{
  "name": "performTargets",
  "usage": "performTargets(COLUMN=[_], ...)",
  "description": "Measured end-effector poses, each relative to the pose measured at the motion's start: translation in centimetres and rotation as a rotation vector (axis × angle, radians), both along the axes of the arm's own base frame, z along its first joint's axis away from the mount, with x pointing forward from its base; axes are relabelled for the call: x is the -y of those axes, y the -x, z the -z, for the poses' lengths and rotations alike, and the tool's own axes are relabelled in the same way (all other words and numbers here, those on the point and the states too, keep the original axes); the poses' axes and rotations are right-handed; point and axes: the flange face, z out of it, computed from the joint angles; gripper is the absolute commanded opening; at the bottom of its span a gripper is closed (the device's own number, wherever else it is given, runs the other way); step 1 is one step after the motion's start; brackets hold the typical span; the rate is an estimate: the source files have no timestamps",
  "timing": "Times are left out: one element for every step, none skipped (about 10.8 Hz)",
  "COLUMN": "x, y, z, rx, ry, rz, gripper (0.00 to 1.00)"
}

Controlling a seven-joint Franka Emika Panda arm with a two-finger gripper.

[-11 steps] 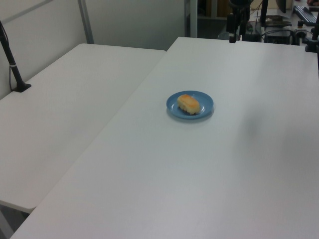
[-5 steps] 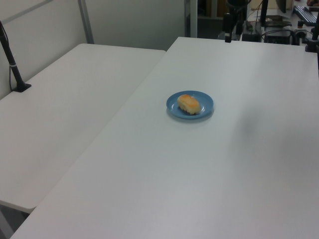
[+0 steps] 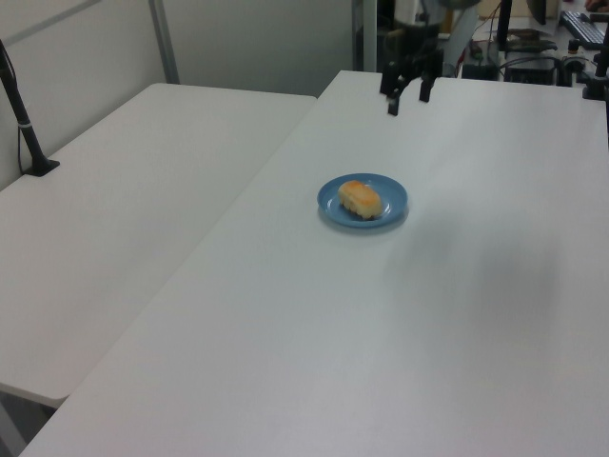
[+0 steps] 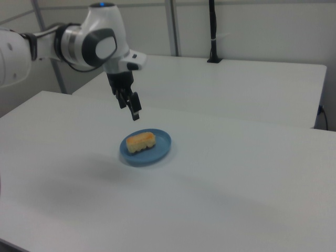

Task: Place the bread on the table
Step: 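Lower the open gripper over the bread roll on the blue plate, then close the gripper on the bread roll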

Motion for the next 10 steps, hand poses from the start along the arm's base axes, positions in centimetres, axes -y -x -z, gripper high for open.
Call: performTargets(x=[-1.4,-2.6,-3.4,-4.2,-4.7,-5.0,-5.1,-5.2,-5.5,-5.8], y=[-1.3,-2.4,-3.2,-3.6,-3.9,-4.4,-5.0,-5.4,-5.6,-5.7], z=[2.4,4.8,7.3,9.3,10.9,12.2,13.4,14.8,16.2,17.2], rx=[0.011,0.018,0.013,-0.002,-0.012,0.002,0.027,0.039,0.039,0.034], ry=[-0.001,-0.002,-0.002,0.001,0.007,0.014,0.020,0.040,0.071,0.089], rz=[0.038,0.061,0.066,0.057,0.047,0.041,0.054,0.073,0.084,0.086], gripper=[1.00,1.00,1.00,1.00,1.00,1.00,1.00,1.00,0.90,0.70])
